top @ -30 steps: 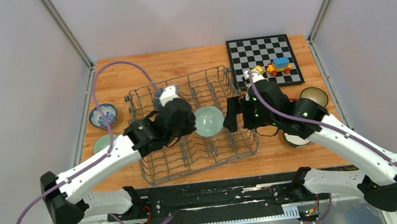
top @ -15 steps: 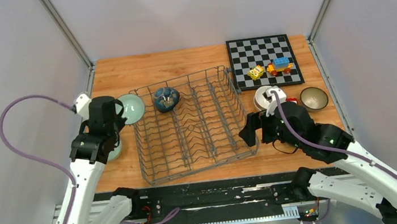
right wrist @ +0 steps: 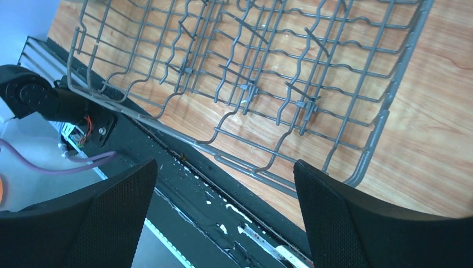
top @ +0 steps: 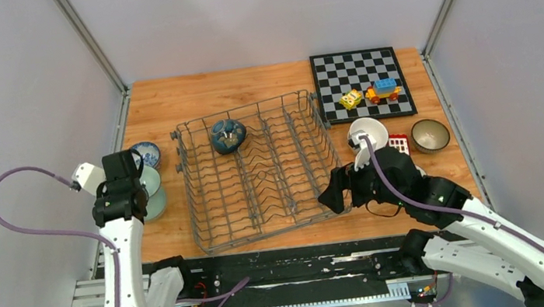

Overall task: Unload the bowls from the dish rack
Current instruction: Place the bowl with the bowl.

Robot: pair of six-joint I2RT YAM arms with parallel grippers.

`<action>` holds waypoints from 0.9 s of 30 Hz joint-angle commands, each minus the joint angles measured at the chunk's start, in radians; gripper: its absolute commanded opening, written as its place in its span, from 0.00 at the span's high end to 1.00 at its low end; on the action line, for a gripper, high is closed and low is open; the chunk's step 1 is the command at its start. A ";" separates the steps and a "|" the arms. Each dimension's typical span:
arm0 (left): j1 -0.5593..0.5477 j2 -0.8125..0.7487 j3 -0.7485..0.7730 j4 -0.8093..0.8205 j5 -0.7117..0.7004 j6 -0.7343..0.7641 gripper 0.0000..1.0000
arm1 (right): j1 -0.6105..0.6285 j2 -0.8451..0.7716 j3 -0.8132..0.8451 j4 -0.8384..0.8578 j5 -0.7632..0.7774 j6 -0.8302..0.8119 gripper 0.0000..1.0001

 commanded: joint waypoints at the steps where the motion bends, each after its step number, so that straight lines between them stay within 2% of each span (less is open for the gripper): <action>1: 0.081 -0.034 -0.093 0.102 0.031 -0.035 1.00 | 0.010 -0.026 -0.028 0.055 -0.071 -0.040 0.06; 6: 0.101 -0.068 -0.185 0.182 0.101 -0.090 1.00 | 0.010 -0.025 -0.026 0.060 -0.092 -0.056 0.07; 16: 0.123 -0.091 -0.273 0.246 0.058 -0.101 1.00 | 0.010 -0.002 -0.064 0.089 -0.135 -0.022 0.08; 27: 0.141 -0.081 -0.314 0.303 0.078 -0.102 1.00 | 0.010 0.007 -0.055 0.096 -0.137 -0.049 0.08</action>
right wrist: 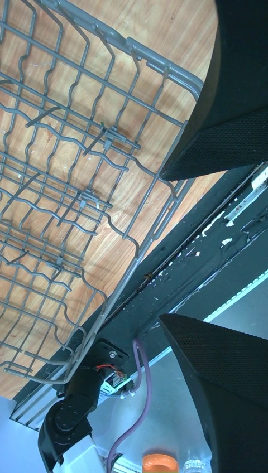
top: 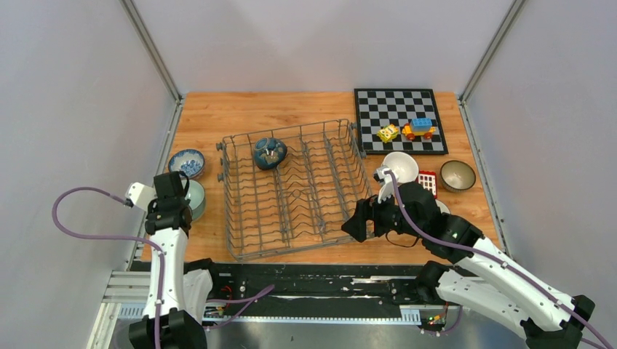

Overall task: Unload the bowls from the dish rack
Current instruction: Place the bowl with the bowl.

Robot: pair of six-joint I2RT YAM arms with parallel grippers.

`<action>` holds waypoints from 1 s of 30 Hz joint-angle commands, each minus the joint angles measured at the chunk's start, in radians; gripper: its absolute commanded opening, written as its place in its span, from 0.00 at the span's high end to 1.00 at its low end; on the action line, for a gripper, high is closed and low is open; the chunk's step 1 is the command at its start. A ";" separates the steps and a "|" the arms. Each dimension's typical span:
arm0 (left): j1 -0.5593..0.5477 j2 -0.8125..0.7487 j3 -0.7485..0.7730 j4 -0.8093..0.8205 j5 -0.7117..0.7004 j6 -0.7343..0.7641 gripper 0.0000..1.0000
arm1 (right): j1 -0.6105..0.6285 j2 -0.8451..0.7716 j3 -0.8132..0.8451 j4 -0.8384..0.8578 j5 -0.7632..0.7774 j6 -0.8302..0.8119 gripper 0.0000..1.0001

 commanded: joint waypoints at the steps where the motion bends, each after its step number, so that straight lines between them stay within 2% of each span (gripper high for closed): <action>1: 0.017 -0.005 -0.010 0.091 -0.003 -0.026 1.00 | 0.010 0.001 -0.004 0.016 -0.009 -0.015 0.08; 21: 0.059 0.014 -0.091 0.145 0.057 -0.023 0.99 | 0.010 0.012 0.003 0.018 -0.008 -0.034 0.08; 30: 0.062 0.013 -0.067 0.113 0.056 0.010 0.65 | 0.010 0.026 0.012 0.018 -0.008 -0.038 0.08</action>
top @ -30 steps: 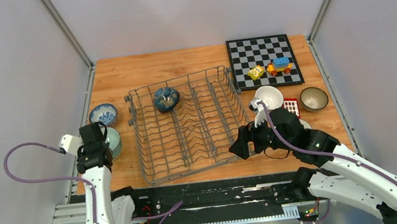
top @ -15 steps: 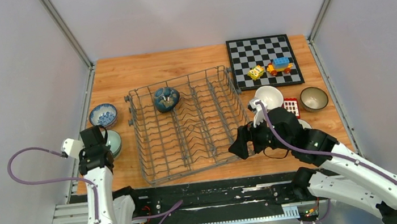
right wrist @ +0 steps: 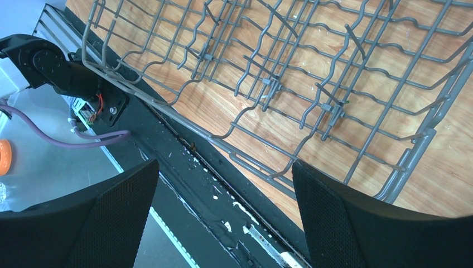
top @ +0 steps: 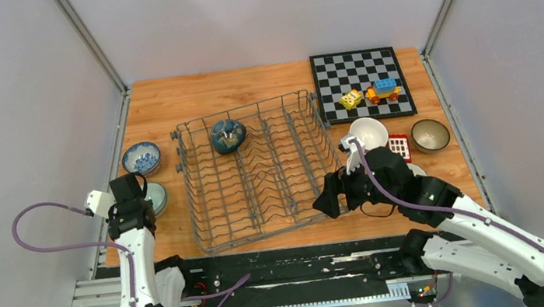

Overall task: Unload the bowls from the dish rack
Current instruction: Place the bowl with the bowl.

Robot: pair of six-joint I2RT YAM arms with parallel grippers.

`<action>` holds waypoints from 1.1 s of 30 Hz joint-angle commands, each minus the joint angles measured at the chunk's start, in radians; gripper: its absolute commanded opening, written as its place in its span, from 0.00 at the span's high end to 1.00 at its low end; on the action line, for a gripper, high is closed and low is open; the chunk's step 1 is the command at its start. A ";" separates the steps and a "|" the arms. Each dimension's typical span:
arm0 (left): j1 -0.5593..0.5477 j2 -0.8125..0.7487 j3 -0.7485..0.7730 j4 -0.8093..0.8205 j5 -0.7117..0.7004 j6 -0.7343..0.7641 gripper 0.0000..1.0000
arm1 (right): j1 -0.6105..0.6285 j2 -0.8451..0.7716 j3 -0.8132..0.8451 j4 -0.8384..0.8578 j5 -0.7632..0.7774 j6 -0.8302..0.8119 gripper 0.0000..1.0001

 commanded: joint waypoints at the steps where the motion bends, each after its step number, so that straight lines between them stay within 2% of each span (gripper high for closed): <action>1: 0.008 -0.005 0.025 0.016 0.000 0.013 0.62 | 0.010 0.005 0.013 0.011 -0.005 -0.024 0.08; 10: 0.009 -0.022 0.054 -0.038 -0.010 0.039 0.53 | 0.010 -0.001 0.016 0.009 -0.003 -0.024 0.07; 15: 0.008 -0.018 0.118 -0.102 -0.022 0.049 0.44 | 0.010 0.000 0.028 0.004 -0.004 -0.029 0.07; 20: 0.008 0.017 0.141 -0.162 -0.042 0.024 0.43 | 0.010 -0.002 0.046 0.001 0.020 -0.026 0.07; 27: 0.008 0.047 0.119 -0.156 -0.023 -0.009 0.47 | 0.010 0.095 0.107 0.001 -0.006 -0.005 0.08; 33: 0.008 0.056 0.094 -0.128 -0.009 -0.006 0.62 | 0.009 0.152 0.159 0.002 -0.013 0.004 0.08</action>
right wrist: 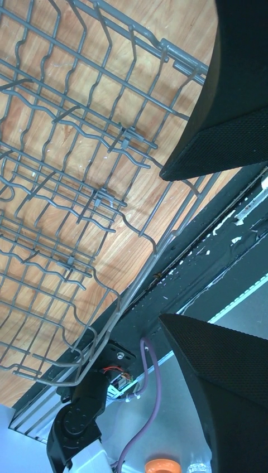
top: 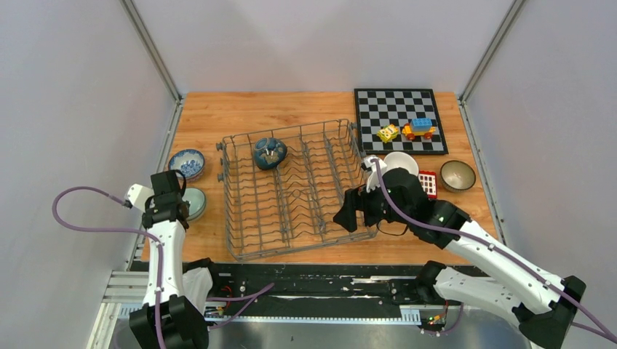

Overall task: Unload the bowls from the dish rack
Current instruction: Place the bowl with the bowl.

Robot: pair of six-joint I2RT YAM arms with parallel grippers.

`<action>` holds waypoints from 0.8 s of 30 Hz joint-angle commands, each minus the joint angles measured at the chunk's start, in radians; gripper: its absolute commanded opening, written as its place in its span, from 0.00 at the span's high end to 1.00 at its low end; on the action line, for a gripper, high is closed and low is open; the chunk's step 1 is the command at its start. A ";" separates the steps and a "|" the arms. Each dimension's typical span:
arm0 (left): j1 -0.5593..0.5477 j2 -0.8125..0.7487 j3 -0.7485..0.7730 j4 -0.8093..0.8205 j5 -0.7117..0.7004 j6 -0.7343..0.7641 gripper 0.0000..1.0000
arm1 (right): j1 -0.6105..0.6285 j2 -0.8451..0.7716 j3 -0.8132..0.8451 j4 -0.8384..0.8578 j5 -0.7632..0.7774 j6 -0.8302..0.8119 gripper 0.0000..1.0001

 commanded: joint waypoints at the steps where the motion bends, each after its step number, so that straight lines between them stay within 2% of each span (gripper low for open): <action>1: 0.007 0.001 -0.033 0.024 0.010 -0.007 0.65 | 0.010 0.016 0.051 0.003 -0.011 0.020 0.08; 9: 0.007 0.034 -0.062 0.053 0.025 -0.018 0.85 | 0.010 -0.001 0.036 0.005 -0.003 0.033 0.09; 15: 0.006 0.013 -0.079 0.054 0.032 -0.020 0.84 | 0.010 -0.015 0.032 0.003 0.005 0.026 0.09; 17: 0.006 0.012 -0.076 0.049 0.035 -0.018 0.78 | 0.010 -0.016 0.032 0.002 0.006 0.026 0.08; 19: 0.007 0.006 -0.068 0.044 0.042 -0.008 0.68 | 0.010 -0.023 0.033 -0.001 0.011 0.027 0.08; 21: 0.007 -0.015 -0.050 0.034 0.048 0.013 0.51 | 0.010 -0.030 0.034 -0.004 0.016 0.026 0.07; 24: 0.007 -0.051 -0.003 0.010 0.052 0.049 0.32 | 0.010 -0.037 0.046 -0.015 0.024 0.014 0.06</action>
